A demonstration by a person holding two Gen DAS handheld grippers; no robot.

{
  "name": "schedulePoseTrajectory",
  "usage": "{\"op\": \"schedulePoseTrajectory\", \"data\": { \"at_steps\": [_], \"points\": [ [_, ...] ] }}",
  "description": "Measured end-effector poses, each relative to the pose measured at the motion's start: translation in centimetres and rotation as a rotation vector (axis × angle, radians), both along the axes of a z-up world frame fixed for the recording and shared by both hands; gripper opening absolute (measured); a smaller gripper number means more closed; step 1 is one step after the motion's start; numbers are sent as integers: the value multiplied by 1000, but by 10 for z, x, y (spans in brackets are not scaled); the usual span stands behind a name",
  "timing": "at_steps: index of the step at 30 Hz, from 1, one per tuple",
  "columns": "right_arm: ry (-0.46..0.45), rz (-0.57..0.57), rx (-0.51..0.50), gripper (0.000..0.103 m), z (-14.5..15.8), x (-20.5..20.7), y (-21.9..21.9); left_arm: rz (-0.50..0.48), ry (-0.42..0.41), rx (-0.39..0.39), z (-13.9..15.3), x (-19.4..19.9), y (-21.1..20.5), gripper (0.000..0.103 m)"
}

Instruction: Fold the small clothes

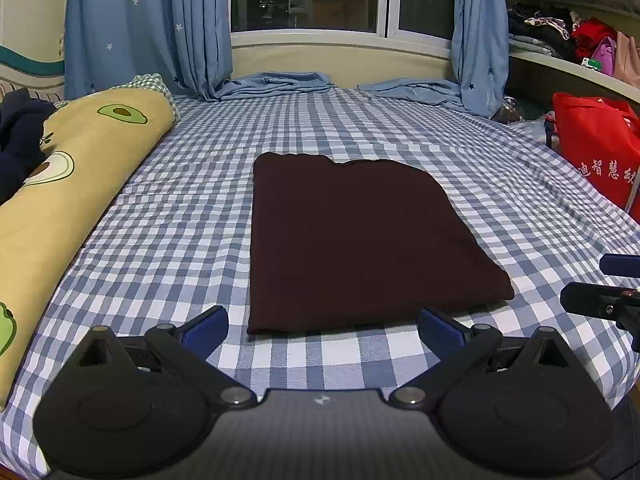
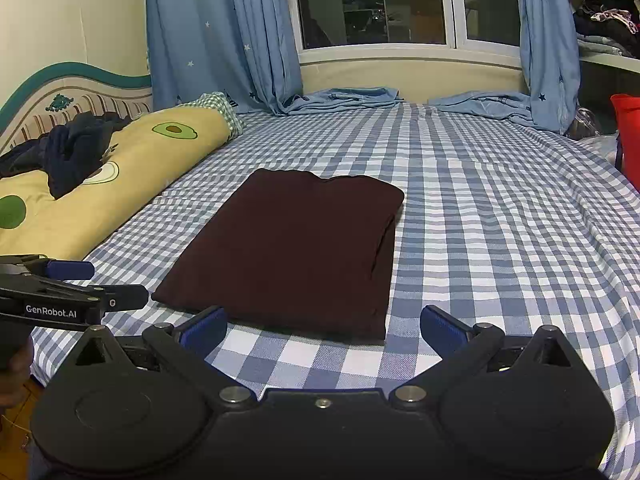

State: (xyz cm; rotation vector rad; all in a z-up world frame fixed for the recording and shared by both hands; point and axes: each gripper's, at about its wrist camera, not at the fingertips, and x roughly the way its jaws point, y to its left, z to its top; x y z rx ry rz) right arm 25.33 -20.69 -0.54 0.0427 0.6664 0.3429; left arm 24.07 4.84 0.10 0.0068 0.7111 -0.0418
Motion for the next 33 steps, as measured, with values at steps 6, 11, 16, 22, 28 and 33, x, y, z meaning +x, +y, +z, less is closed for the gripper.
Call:
{"op": "schedulePoseTrajectory", "data": {
  "at_steps": [6, 11, 16, 22, 28, 33],
  "points": [
    [-1, 14, -2, 102, 1, 0, 3, 2, -8, -5, 3, -1, 2, 103],
    [-2, 23, -3, 102, 2, 1, 5, 0, -10, -5, 3, -1, 3, 103],
    [-6, 24, -3, 102, 4, 1, 6, 0, -10, -6, 3, -1, 3, 103],
    [-23, 29, 10, 102, 6, 0, 6, 3, -9, -3, 4, -1, 4, 103],
    [-27, 27, 15, 102, 9, 0, 5, 6, -8, -5, 4, -1, 5, 103],
    [-13, 24, 19, 102, 6, 1, 4, 5, -8, -6, 3, -1, 4, 103]
  ]
}}
